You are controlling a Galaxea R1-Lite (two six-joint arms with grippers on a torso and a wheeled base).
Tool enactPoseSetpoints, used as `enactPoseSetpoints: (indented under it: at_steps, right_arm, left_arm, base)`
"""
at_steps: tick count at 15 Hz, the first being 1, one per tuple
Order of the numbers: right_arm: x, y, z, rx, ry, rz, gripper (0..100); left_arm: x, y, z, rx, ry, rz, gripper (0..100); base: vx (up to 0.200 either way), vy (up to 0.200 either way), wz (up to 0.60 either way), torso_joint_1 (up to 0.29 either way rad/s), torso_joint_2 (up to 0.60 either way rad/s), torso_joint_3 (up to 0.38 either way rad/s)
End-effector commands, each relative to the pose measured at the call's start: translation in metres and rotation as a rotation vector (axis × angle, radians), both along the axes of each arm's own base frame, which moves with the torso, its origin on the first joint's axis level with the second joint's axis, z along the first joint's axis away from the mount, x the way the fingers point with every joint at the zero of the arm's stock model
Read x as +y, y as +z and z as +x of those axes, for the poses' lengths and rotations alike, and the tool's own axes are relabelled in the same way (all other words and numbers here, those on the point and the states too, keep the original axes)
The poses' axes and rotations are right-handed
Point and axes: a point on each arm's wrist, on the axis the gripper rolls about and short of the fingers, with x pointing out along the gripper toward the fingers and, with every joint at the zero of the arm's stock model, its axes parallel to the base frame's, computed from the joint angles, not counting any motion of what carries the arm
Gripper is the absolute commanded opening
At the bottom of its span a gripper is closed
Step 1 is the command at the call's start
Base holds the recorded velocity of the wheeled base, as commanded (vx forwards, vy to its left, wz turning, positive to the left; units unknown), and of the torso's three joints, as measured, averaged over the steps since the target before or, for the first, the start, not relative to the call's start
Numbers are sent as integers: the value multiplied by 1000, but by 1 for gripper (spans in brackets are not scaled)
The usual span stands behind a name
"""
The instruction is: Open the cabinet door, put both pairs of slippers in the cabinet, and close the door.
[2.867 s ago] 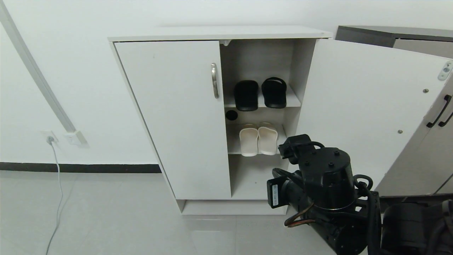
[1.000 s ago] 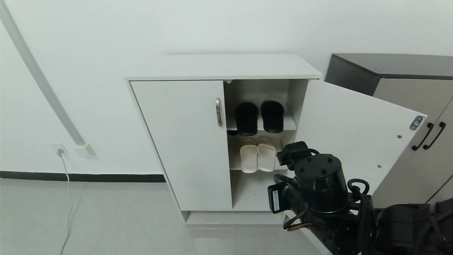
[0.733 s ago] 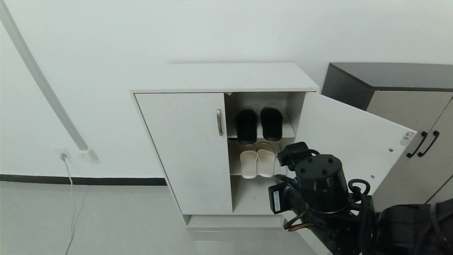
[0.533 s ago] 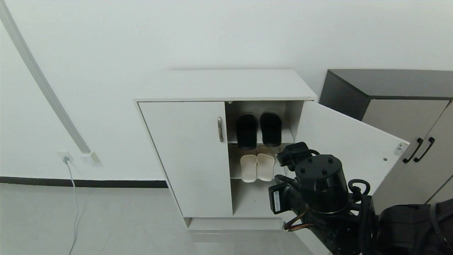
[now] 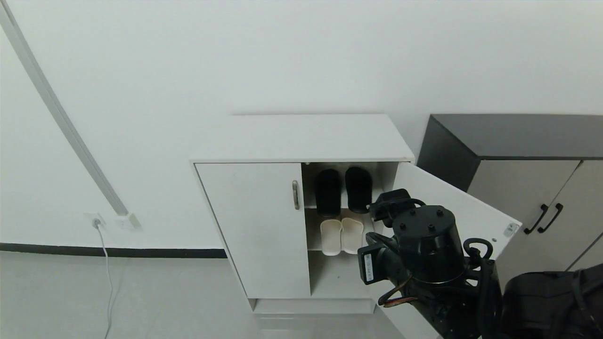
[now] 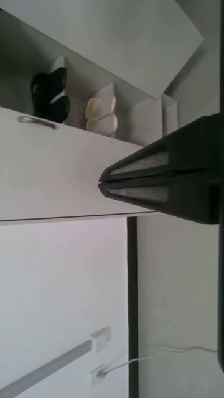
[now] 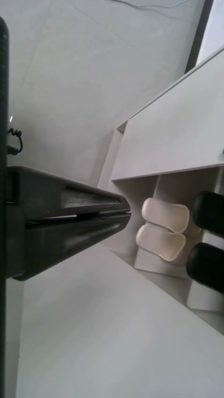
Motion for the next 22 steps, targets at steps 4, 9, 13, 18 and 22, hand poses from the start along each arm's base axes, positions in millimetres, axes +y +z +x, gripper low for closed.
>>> enactPoseSetpoints:
  at_steps: [4,9,13,18,22]
  right_arm:
    - [0,1,0,-2,0,2,0]
    - [-1,1,-1,-4,2,-1,0]
    - [-1,0,-1,-2,2,-4,0]
    - [-2,-1,-2,-29,11,-7,0]
    - [-3,-3,-2,-33,13,-7,0]
  left_arm:
    - [0,0,0,1,1,0,0]
    - [0,0,0,1,1,0,0]
    - [0,0,0,1,1,0,0]
    - [0,0,0,0,1,0,0]
    - [0,0,0,1,1,0,0]
  base:
    - [0,0,0,245,-571,-325]
    - [0,0,0,242,-551,-306]
    - [0,0,0,183,-386,-211]
    - [0,0,0,133,-288,-152]
    - [0,0,0,0,0,0]
